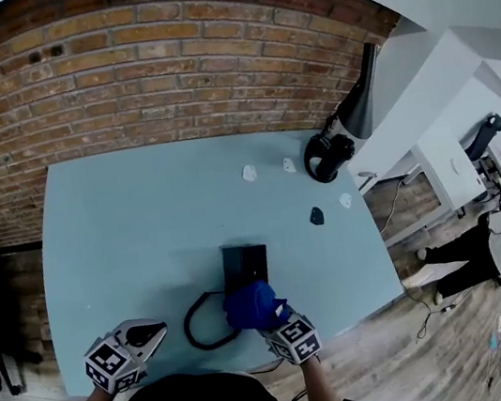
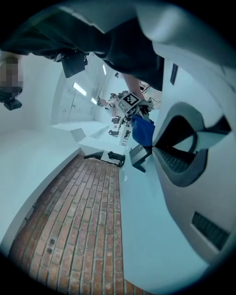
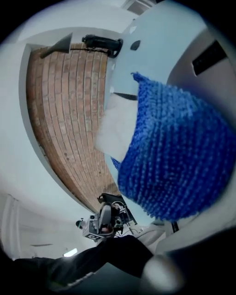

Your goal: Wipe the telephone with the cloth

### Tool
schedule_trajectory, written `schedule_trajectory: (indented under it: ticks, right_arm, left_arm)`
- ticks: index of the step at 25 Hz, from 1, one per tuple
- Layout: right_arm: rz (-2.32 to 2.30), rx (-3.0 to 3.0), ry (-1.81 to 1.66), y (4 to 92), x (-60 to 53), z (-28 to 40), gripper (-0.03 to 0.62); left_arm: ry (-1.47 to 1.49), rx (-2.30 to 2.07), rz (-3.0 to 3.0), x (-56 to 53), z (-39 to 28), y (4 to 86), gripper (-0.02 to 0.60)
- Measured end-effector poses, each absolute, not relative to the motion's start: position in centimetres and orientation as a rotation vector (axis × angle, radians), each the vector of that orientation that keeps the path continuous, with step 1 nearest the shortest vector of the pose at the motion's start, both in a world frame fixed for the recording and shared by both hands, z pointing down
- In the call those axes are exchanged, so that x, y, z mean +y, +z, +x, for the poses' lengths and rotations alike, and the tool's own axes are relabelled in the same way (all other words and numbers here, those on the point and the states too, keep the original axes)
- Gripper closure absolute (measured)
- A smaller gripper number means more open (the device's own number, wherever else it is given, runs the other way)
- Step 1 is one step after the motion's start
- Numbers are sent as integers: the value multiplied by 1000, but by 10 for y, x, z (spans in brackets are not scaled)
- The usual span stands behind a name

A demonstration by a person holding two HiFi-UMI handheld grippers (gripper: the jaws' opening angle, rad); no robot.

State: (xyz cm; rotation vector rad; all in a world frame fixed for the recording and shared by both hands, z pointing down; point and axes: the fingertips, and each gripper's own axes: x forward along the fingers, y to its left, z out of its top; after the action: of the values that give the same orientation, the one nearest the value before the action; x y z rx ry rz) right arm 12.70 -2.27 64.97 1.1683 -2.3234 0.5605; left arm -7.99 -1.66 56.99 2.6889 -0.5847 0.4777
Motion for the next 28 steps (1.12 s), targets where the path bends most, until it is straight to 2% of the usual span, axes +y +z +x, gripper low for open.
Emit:
schedule_trajectory:
  ticks: [8, 14, 16, 22, 28]
  right_arm:
    - [1331, -2609, 65, 474, -98, 79, 464]
    - [1537, -2787, -361, 355, -98, 47, 464]
    - [1454, -2831, -372, 356, -91, 28, 464]
    - [1299, -2832, -125, 405, -75, -8, 464]
    - [1288, -2835, -75, 417, -73, -14, 464]
  left_arm:
    - [208, -799, 2949, -75, -80, 439, 560]
    - [-19, -952, 3060, -78, -95, 361, 560]
    - [-17, -959, 3063, -74, -98, 361, 560]
    - [109, -965, 2999, -64, -96, 411, 560]
    - [135, -952, 2955, -59, -95, 431, 560]
